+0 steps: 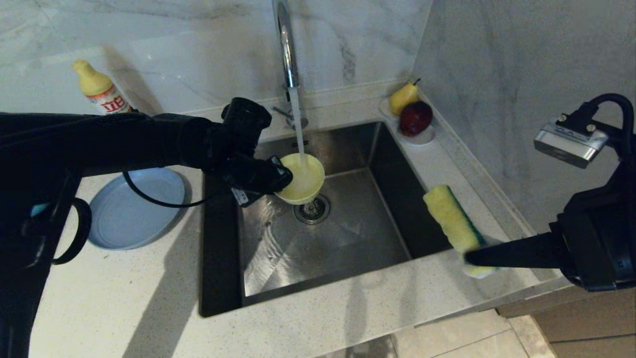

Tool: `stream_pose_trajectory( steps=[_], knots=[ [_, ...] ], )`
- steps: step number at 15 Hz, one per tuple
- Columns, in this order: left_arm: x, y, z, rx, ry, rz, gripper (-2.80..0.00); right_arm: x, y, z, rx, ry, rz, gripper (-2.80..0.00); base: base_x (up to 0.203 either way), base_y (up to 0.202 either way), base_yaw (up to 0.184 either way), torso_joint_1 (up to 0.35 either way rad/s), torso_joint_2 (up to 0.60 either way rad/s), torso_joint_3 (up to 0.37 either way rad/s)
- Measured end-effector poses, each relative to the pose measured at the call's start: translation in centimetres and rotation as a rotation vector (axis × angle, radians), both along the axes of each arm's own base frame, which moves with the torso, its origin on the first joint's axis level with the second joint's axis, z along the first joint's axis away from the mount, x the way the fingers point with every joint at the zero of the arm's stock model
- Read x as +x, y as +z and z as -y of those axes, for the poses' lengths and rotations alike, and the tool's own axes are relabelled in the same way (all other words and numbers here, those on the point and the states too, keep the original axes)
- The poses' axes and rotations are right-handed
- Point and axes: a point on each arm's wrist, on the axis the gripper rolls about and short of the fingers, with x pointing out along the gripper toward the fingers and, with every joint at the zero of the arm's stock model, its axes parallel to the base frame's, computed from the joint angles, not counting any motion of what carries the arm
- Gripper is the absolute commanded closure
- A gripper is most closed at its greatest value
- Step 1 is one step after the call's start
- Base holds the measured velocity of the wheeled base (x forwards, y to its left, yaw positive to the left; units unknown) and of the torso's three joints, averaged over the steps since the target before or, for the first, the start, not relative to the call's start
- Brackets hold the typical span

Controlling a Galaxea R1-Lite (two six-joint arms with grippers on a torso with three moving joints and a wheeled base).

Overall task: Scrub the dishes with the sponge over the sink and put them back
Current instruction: Wash the bowl

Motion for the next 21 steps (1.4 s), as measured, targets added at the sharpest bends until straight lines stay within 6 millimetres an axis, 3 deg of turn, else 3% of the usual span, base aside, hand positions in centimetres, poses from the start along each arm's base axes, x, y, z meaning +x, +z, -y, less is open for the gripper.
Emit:
stream_pose_trajectory(
  steps=[10,13,21],
  knots=[
    [-4.4,4.4,-2.4,0.159,0.052,0.151,0.0,-0.3,-0.2,0.2,-0.002,0.0,0.0,0.0,0.0,0.0,0.0,0.0,0.0,0.0],
    [-5.8,5.7,-3.3,0.214,0.066,0.271,0.0,-0.3,-0.3,0.2,-0.005,0.0,-0.005,0.0,0.0,0.0,0.0,0.0,0.0,0.0],
    [-8.2,6.3,-4.7,0.438,0.131,0.63,0.0,0.0,-0.5,0.2,-0.014,-0.002,-0.005,0.0,0.0,0.0,0.0,0.0,0.0,0.0]
  ],
)
